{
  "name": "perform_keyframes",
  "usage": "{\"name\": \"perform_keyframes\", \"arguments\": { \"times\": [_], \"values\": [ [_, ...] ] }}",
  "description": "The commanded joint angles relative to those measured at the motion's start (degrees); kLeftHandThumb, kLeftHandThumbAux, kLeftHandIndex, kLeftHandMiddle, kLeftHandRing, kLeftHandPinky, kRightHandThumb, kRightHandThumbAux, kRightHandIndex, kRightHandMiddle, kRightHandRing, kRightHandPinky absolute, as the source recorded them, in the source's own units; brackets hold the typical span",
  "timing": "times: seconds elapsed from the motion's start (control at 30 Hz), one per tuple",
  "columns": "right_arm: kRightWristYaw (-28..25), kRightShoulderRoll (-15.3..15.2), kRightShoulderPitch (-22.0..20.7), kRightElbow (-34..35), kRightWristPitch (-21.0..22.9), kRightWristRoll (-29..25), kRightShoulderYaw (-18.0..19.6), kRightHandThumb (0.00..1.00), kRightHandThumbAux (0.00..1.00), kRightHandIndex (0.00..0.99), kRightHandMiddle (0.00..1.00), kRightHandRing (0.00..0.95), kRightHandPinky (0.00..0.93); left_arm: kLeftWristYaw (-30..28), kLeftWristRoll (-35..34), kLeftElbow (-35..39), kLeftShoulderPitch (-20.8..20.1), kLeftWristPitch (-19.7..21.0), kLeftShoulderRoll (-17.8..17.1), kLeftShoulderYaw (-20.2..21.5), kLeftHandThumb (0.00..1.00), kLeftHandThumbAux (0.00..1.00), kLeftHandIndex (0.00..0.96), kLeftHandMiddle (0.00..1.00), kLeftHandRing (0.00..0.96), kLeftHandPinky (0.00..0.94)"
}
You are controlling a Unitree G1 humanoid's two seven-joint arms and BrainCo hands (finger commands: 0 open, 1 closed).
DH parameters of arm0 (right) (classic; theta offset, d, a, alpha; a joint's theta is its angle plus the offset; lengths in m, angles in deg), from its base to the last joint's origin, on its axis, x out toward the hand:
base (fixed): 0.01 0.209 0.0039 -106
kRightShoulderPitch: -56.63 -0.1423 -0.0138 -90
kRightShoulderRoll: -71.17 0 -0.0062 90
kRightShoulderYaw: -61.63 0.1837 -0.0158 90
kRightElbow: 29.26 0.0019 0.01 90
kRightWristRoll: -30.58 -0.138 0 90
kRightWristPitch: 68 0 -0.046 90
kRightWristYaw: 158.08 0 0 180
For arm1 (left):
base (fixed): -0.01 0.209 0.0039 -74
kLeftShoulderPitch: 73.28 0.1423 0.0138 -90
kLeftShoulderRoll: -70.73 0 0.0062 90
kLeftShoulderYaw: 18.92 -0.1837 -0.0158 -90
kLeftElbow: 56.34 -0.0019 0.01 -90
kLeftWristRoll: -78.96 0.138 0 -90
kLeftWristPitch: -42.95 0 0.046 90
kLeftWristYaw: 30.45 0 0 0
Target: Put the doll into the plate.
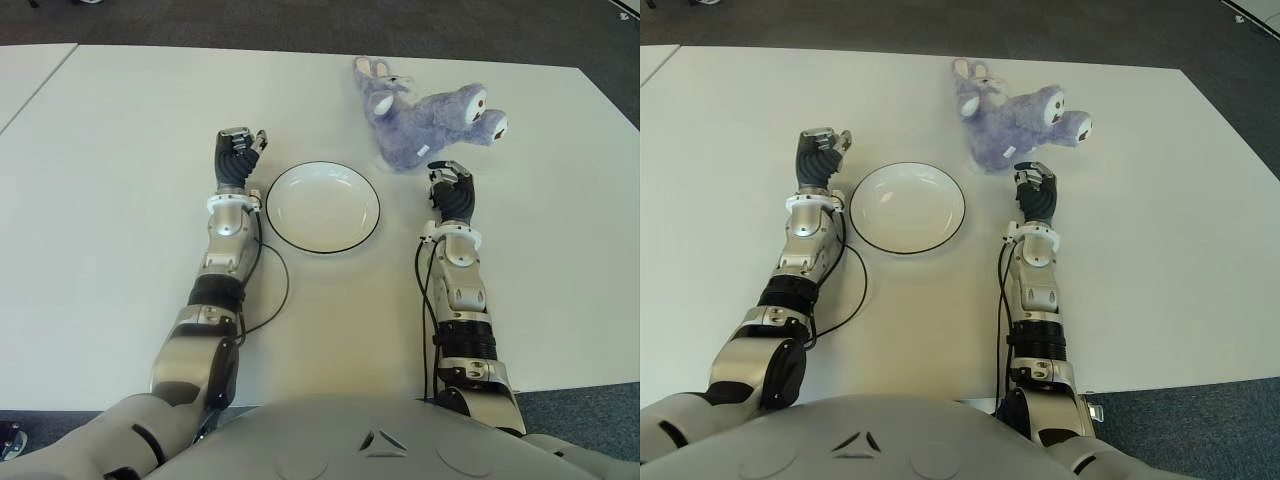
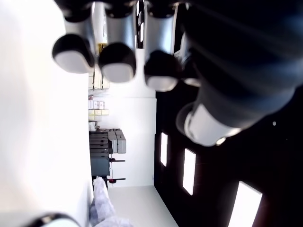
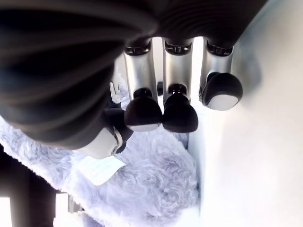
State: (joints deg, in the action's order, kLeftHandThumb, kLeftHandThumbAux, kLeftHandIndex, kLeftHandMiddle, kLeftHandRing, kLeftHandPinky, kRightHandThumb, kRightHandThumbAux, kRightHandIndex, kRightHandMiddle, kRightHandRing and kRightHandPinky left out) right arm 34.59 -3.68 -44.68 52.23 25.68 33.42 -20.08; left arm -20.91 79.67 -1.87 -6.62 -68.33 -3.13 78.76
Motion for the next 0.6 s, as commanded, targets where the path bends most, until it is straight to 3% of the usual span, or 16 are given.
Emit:
{"name": "perform_keyframes", "arguments": {
  "times": [0.03,0.6],
  "values": [
    [0.09,0.22,3.55,-0.65,0.47,-0.29,0.48,0.724,0.710,0.441,0.883,0.880,0.893,1.54,0.49,-3.47,5.78,0.24,1.68,-0.40,0.489,0.788,0.844,0.898,0.900,0.897],
    [1.27,-0.80,3.88,11.09,3.08,3.37,-0.78,0.722,0.710,0.442,0.876,0.874,0.879,2.36,0.88,-3.97,5.69,0.00,1.87,-0.64,0.495,0.788,0.850,0.900,0.903,0.894]
  ]
}}
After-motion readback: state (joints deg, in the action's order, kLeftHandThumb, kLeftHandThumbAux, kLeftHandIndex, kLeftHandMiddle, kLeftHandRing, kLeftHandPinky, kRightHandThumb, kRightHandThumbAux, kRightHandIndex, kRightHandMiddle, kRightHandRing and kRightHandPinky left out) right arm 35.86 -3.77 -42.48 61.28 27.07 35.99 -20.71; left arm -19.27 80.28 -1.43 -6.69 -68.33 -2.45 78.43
